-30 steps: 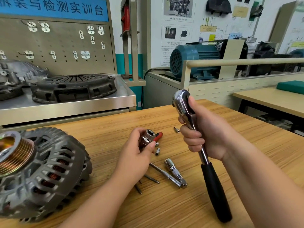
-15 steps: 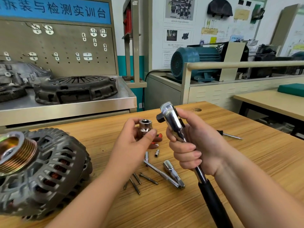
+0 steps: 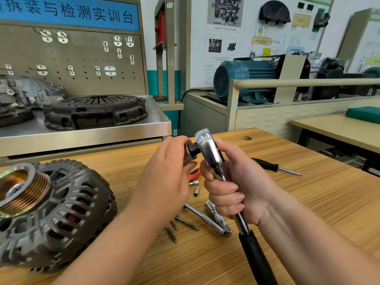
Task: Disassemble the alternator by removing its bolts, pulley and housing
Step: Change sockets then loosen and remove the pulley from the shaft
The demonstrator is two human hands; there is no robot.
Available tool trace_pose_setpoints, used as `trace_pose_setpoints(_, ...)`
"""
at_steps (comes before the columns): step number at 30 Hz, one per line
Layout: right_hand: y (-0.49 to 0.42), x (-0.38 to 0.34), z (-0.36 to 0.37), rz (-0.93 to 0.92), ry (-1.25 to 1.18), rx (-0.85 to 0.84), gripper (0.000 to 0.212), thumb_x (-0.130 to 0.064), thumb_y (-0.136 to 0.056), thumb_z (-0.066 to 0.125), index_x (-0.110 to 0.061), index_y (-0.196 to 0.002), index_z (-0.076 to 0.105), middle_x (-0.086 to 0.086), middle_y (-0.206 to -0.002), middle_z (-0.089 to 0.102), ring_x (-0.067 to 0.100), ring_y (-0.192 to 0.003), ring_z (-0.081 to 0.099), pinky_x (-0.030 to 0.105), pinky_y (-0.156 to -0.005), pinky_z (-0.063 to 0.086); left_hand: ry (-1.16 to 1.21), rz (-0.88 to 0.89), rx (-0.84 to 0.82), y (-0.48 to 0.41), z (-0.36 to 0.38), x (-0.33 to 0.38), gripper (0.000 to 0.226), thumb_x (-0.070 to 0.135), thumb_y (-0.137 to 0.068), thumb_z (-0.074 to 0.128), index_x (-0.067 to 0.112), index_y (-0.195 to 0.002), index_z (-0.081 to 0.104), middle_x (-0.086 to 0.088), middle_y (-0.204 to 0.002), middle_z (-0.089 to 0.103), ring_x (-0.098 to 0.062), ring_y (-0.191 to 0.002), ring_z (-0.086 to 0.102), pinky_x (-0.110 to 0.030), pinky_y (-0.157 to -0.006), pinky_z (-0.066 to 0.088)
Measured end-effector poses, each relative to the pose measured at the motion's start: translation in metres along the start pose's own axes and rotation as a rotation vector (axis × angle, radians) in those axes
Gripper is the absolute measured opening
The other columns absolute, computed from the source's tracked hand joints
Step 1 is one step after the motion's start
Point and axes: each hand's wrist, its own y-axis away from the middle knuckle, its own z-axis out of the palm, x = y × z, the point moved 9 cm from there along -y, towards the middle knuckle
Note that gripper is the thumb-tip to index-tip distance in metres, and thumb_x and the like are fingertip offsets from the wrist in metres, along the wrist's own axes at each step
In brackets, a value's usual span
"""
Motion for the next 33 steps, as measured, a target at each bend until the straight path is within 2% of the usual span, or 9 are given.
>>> trace_pose_setpoints(5, -0.004, 0.001, 0.009, -0.031, -0.031, 0.016, 0.053, -0.064, -0.073, 0.054, -0.014, -0.057, 0.05, -0.007, -0.037, 0.028, 0.004, -0.026, 0.024, 0.011, -0.031, 0.02, -0.14, 0.006, 0.067, 0.002, -0.009, 0.004, 0.032, -0.005, -0.082, 0.062, 0.004, -0.112, 0.056, -0.001, -0.095, 0.05, -0.012, -0.076, 0.047, -0.012, -0.061, 0.031)
trace_pose_setpoints(12, -0.013, 0.012, 0.016, -0.012, -0.189, 0.052, 0.059, -0.065, -0.088, 0.044, -0.015, -0.058, 0.05, -0.007, -0.037, 0.027, 0.005, -0.026, 0.024, 0.012, -0.029, 0.021, -0.208, -0.075, 0.07, 0.003, -0.012, -0.003, 0.036, -0.012, -0.075, 0.059, -0.002, -0.11, 0.058, -0.013, -0.094, 0.056, -0.02, -0.076, 0.049, -0.019, -0.061, 0.029)
trace_pose_setpoints(14, -0.013, 0.014, 0.015, 0.001, -0.205, 0.052, 0.058, -0.065, -0.088, 0.044, -0.015, -0.058, 0.05, -0.007, -0.037, 0.027, 0.005, -0.026, 0.024, 0.012, -0.028, 0.021, -0.232, -0.074, -0.007, 0.001, -0.011, -0.004, 0.033, -0.012, -0.077, 0.061, -0.001, -0.109, 0.058, -0.011, -0.092, 0.055, -0.02, -0.076, 0.049, -0.017, -0.061, 0.028)
trace_pose_setpoints(16, -0.012, 0.013, 0.013, 0.001, -0.216, 0.064, 0.058, -0.065, -0.088, 0.045, -0.015, -0.058, 0.051, -0.007, -0.037, 0.027, 0.005, -0.026, 0.024, 0.012, -0.028, 0.022, -0.254, -0.042, -0.107, -0.005, -0.008, -0.001, 0.027, -0.006, -0.083, 0.059, 0.003, -0.108, 0.057, -0.007, -0.09, 0.051, -0.02, -0.076, 0.049, -0.023, -0.06, 0.035)
trace_pose_setpoints(20, -0.011, 0.011, 0.01, -0.011, -0.162, 0.094, 0.058, -0.067, -0.088, 0.044, -0.015, -0.061, 0.049, -0.007, -0.039, 0.026, 0.005, -0.027, 0.022, 0.012, -0.029, 0.021, -0.248, -0.042, -0.264, -0.012, -0.01, -0.006, 0.024, 0.015, -0.093, 0.056, 0.015, -0.116, 0.049, 0.001, -0.104, 0.051, -0.016, -0.088, 0.053, -0.036, -0.077, 0.047)
trace_pose_setpoints(25, -0.013, 0.02, 0.019, 0.029, -0.092, 0.072, 0.06, -0.069, -0.087, 0.044, -0.016, -0.061, 0.047, -0.008, -0.039, 0.026, 0.004, -0.028, 0.021, 0.012, -0.028, 0.018, -0.147, -0.04, -0.299, -0.014, -0.015, -0.008, 0.017, 0.014, -0.089, 0.059, 0.025, -0.089, 0.046, 0.009, -0.079, 0.051, -0.007, -0.069, 0.049, -0.029, -0.061, 0.043)
trace_pose_setpoints(28, -0.015, 0.025, 0.021, 0.035, -0.099, 0.056, 0.06, -0.07, -0.088, 0.042, -0.016, -0.061, 0.045, -0.008, -0.039, 0.026, 0.004, -0.027, 0.021, 0.013, -0.028, 0.017, -0.114, -0.093, -0.244, -0.011, -0.016, -0.017, 0.035, 0.012, -0.084, 0.063, 0.03, -0.104, 0.04, 0.01, -0.077, 0.056, -0.006, -0.066, 0.053, -0.028, -0.057, 0.045)
trace_pose_setpoints(30, -0.014, 0.023, 0.021, 0.025, -0.122, 0.003, 0.058, -0.068, -0.087, 0.044, -0.016, -0.063, 0.047, -0.008, -0.04, 0.028, 0.004, -0.028, 0.024, 0.014, -0.029, 0.018, -0.056, -0.103, -0.238, -0.009, -0.013, -0.017, 0.051, 0.011, -0.081, 0.066, 0.031, -0.12, 0.04, 0.01, -0.086, 0.059, -0.007, -0.072, 0.057, -0.031, -0.063, 0.049)
trace_pose_setpoints(33, -0.008, 0.013, 0.012, -0.029, -0.188, -0.095, 0.055, -0.067, -0.085, 0.047, -0.014, -0.07, 0.051, -0.01, -0.042, 0.031, 0.003, -0.03, 0.027, 0.014, -0.03, 0.02, 0.286, -0.212, -0.203, -0.008, -0.008, -0.022, 0.07, 0.004, -0.081, 0.066, 0.034, -0.136, 0.035, 0.012, -0.104, 0.057, -0.007, -0.083, 0.061, -0.029, -0.072, 0.054)
